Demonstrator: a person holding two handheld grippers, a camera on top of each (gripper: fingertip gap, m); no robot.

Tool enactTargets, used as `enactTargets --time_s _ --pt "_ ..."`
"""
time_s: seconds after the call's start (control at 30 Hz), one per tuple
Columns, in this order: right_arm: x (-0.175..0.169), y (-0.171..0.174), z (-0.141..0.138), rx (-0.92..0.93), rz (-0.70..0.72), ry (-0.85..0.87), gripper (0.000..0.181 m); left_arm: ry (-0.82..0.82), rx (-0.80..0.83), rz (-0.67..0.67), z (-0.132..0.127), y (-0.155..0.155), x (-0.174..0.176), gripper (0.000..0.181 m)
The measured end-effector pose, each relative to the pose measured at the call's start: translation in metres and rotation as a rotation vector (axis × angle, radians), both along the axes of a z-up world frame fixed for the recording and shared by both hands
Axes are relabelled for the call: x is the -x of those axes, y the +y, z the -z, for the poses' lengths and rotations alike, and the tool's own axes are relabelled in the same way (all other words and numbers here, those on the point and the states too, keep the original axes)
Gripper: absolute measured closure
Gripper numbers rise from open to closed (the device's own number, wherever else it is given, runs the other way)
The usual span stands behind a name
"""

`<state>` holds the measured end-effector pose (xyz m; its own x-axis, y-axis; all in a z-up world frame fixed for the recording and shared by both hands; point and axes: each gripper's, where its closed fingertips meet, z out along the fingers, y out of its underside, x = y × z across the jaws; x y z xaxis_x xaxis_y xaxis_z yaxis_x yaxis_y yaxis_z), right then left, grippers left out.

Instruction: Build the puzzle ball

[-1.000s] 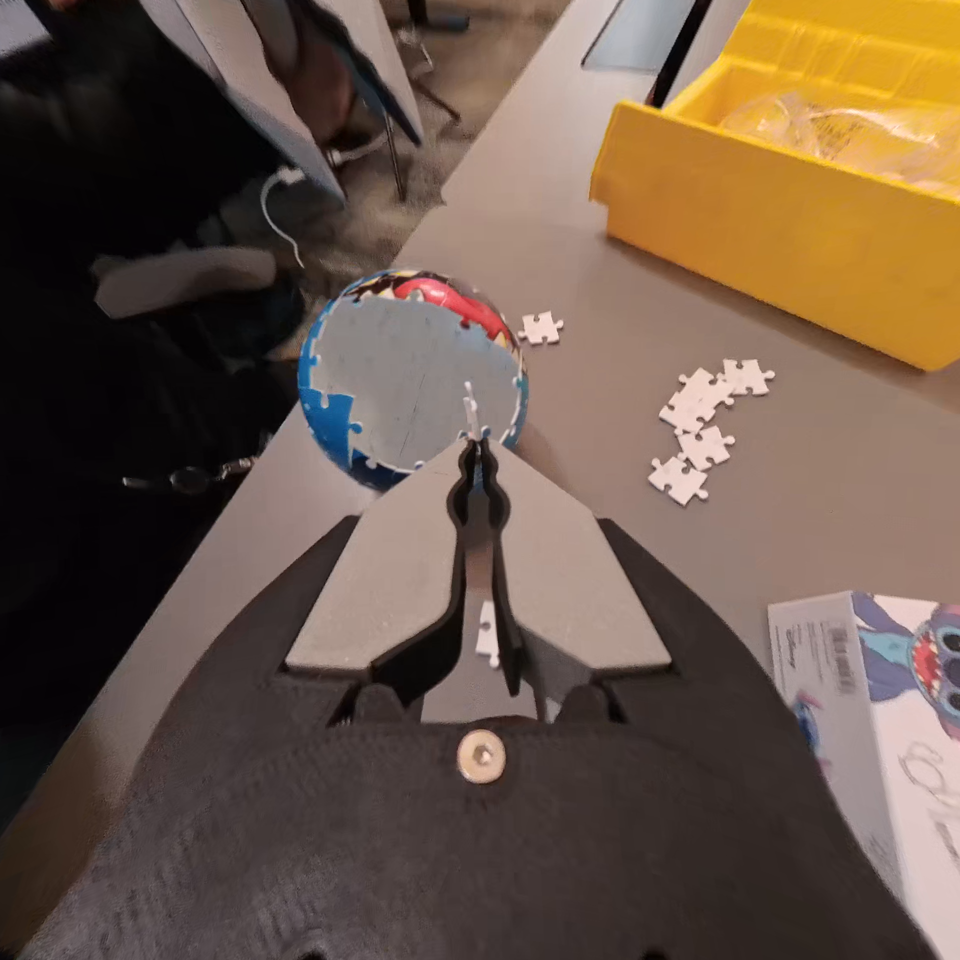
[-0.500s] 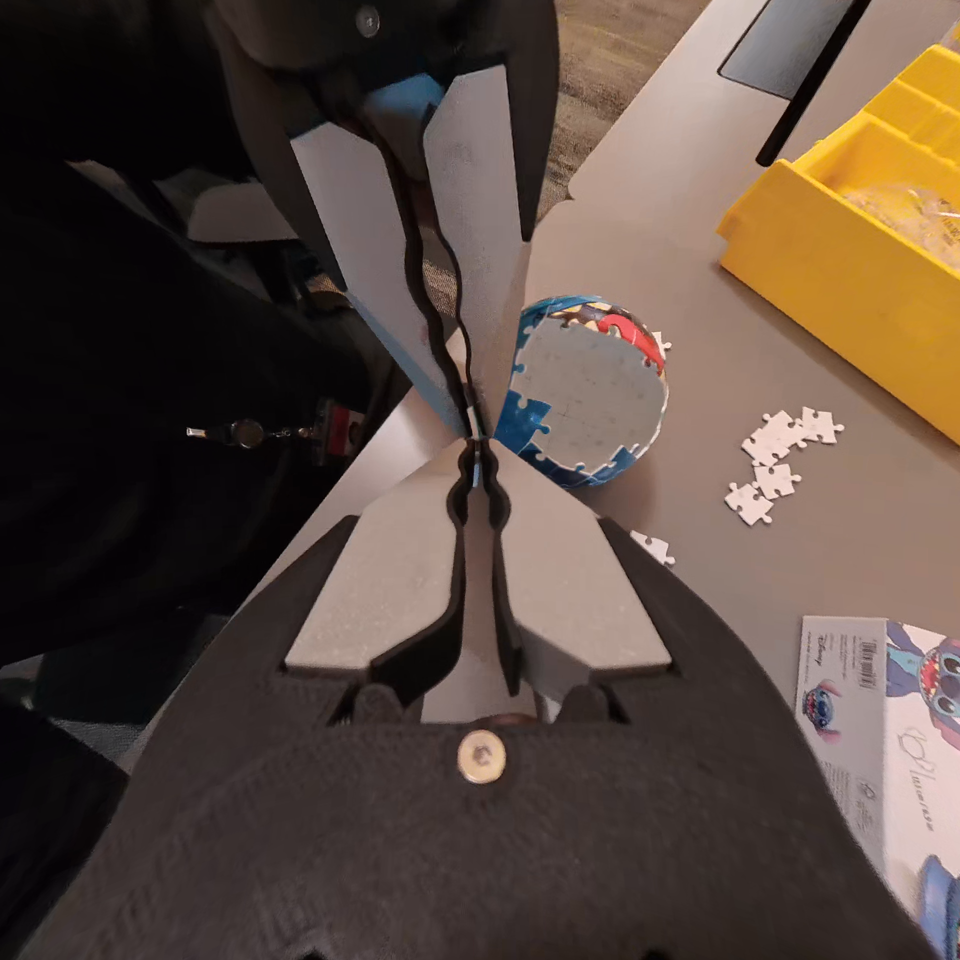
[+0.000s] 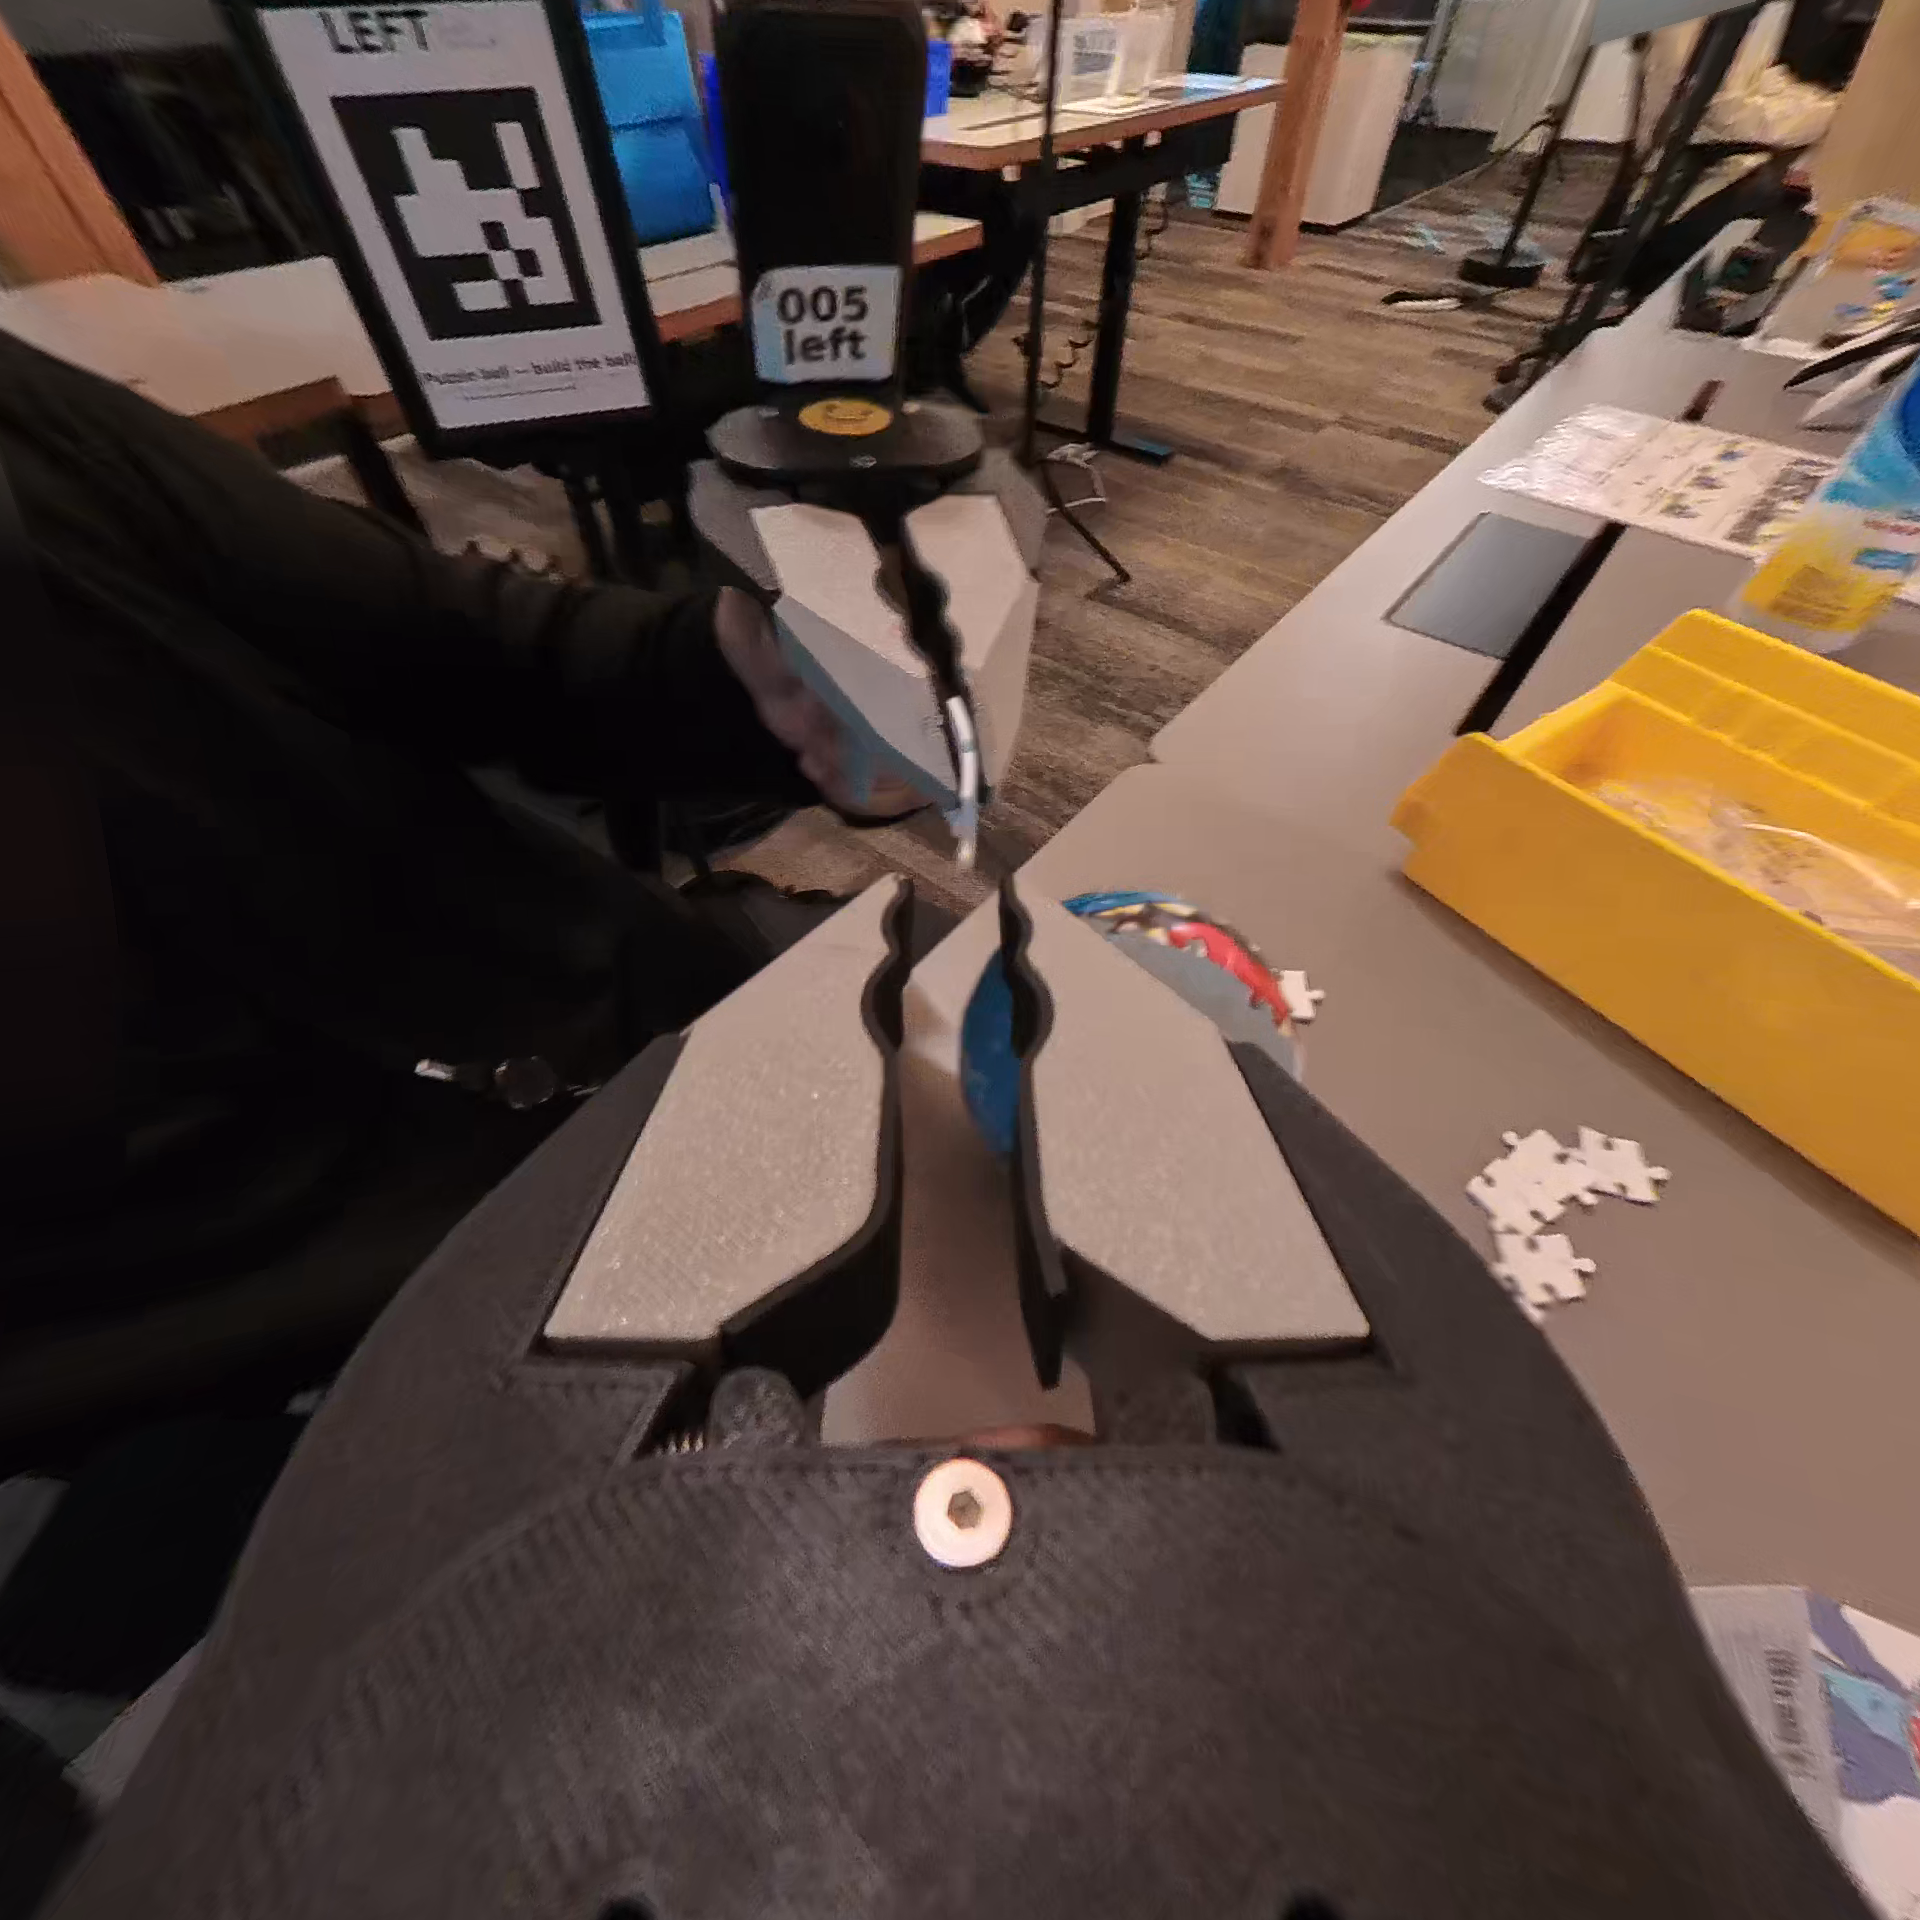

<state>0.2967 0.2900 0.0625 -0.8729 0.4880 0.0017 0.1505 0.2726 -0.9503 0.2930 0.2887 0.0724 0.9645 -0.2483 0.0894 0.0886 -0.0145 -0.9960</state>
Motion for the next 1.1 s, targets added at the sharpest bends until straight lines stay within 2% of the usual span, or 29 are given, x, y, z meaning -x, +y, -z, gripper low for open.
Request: enactTargets --time_s 0.07,0.17,0.33,0.53,0.67,0.73,0.87,0.97,1.1 --pt "0.005 -0.002 -0.003 0.010 0.012 0.019 0.180 -0.056 -0.019 0.000 0.002 0.001 0.002 0.181" --pt "0.007 -0.002 -0.003 0.009 0.033 0.004 0.181 -0.105 -0.014 0.012 0.007 0.003 0.003 0.181" --pt "0.011 -0.005 -0.006 0.011 0.067 0.013 0.181 -0.046 0.052 0.001 0.023 0.008 0.000 0.181" --pt "0.021 -0.014 0.011 -0.031 0.067 -0.002 0.181 0.066 0.167 -0.072 0.043 0.005 0.011 0.180" --pt "0.033 -0.008 0.018 -0.039 0.097 0.023 0.181 0.069 0.190 -0.094 0.046 -0.010 0.019 0.160" --pt "0.044 0.005 0.028 -0.109 0.159 0.055 0.181 0.060 0.187 -0.122 0.044 -0.023 0.028 0.155" --pt "0.068 0.033 0.072 -0.355 0.286 0.067 0.181 0.075 0.201 -0.198 0.046 -0.055 0.049 0.155" --pt "0.084 0.033 0.095 -0.445 0.307 0.048 0.181 0.084 0.203 -0.248 0.048 -0.076 0.060 0.155" --pt "0.096 0.023 0.107 -0.528 0.278 0.073 0.181 0.072 0.201 -0.280 0.050 -0.093 0.065 0.156"
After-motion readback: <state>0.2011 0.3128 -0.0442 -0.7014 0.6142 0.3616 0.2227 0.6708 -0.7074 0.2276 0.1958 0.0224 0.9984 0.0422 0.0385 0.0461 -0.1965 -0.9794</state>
